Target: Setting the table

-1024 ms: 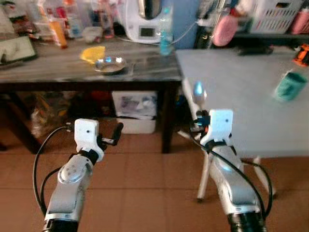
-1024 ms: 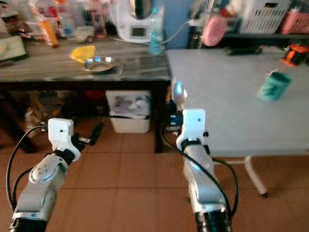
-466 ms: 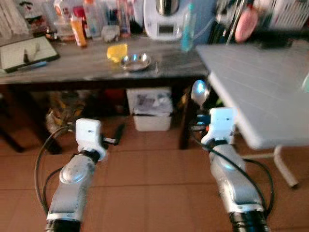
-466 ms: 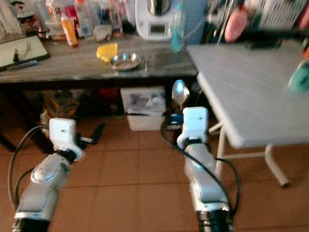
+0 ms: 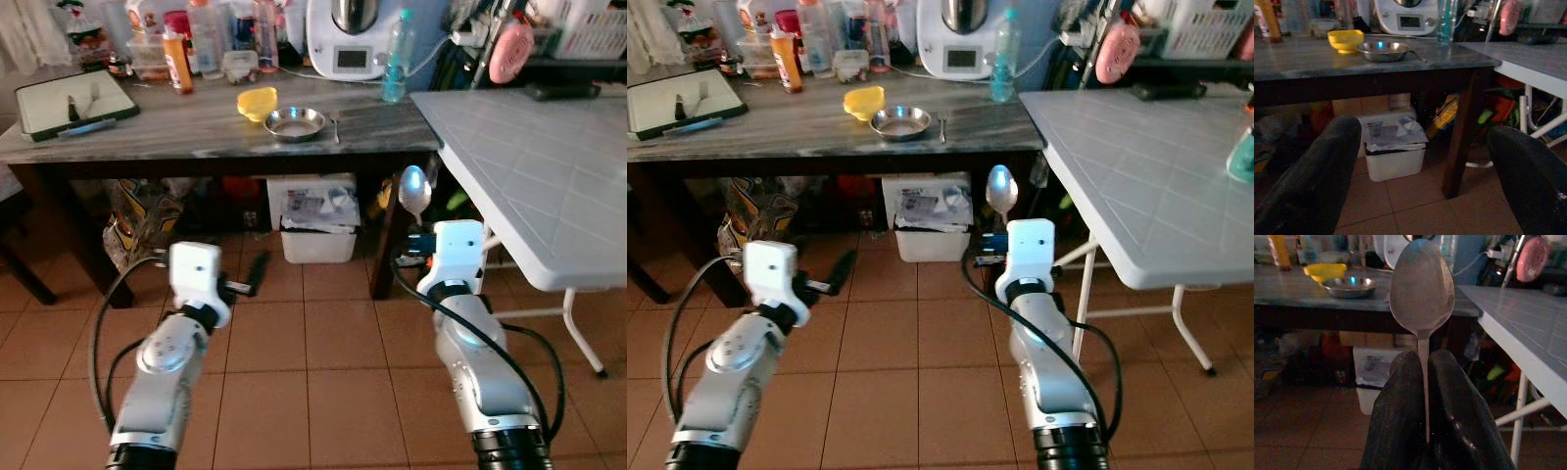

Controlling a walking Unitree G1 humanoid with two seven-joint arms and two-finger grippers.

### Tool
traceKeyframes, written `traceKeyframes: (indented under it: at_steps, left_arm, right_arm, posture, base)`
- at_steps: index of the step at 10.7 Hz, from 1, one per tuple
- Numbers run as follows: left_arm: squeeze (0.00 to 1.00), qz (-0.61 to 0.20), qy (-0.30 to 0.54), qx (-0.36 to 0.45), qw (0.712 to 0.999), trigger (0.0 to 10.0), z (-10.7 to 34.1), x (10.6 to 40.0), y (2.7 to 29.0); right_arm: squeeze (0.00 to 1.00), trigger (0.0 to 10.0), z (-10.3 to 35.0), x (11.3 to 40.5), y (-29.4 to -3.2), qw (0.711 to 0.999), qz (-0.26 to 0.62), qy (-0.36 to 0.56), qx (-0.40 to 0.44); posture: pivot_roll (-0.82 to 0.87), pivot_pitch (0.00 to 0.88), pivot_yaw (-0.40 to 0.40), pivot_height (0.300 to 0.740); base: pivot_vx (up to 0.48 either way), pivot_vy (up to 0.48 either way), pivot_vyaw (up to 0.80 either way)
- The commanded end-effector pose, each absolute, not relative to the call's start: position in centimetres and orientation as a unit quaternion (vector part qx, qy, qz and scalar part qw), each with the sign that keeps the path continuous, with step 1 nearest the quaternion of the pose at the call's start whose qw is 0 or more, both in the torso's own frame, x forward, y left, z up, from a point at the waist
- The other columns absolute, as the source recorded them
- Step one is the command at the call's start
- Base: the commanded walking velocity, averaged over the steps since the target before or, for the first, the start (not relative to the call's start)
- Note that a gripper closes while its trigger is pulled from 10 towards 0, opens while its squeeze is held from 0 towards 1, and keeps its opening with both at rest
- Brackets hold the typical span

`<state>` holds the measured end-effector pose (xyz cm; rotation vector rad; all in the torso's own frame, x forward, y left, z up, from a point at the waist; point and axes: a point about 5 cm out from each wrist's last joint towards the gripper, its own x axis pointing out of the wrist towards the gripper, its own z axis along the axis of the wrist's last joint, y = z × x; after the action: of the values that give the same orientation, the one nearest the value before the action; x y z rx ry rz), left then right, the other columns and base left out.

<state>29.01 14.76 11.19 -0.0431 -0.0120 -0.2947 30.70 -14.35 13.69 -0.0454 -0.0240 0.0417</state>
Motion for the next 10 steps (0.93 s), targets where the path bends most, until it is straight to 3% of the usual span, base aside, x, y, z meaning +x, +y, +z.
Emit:
traceKeyframes:
  at_steps: [1, 4, 10]
  left_arm:
    - [0.0, -0.143, -0.01, -0.017, 0.99, 10.0, 11.41, 29.17, 14.97]
    - [0.0, -0.15, -0.009, -0.022, 0.988, 10.0, 11.37, 29.19, 14.75]
    - [0.0, -0.171, -0.021, -0.043, 0.984, 10.0, 11.74, 29.08, 14.41]
  right_arm:
    - [0.0, 10.0, 14.35, 30.83, -14.4, 0.999, 0.017, -0.024, -0.022]
    - [0.0, 10.0, 14.33, 30.8, -14.52, 0.999, 0.014, -0.023, -0.018]
    - [0.0, 10.0, 14.44, 30.84, -14.69, 1.0, 0.009, -0.027, -0.014]
  posture:
    - [0.05, 0.0, 0.022, 0.74]
    - [0.05, 0.0, 0.022, 0.74]
    - [0.05, 0.0, 0.025, 0.74]
  base:
    - [0.0, 0.0, 0.57]
    - [0.0, 0.0, 0.54]
    - [0.0, 0.0, 0.0]
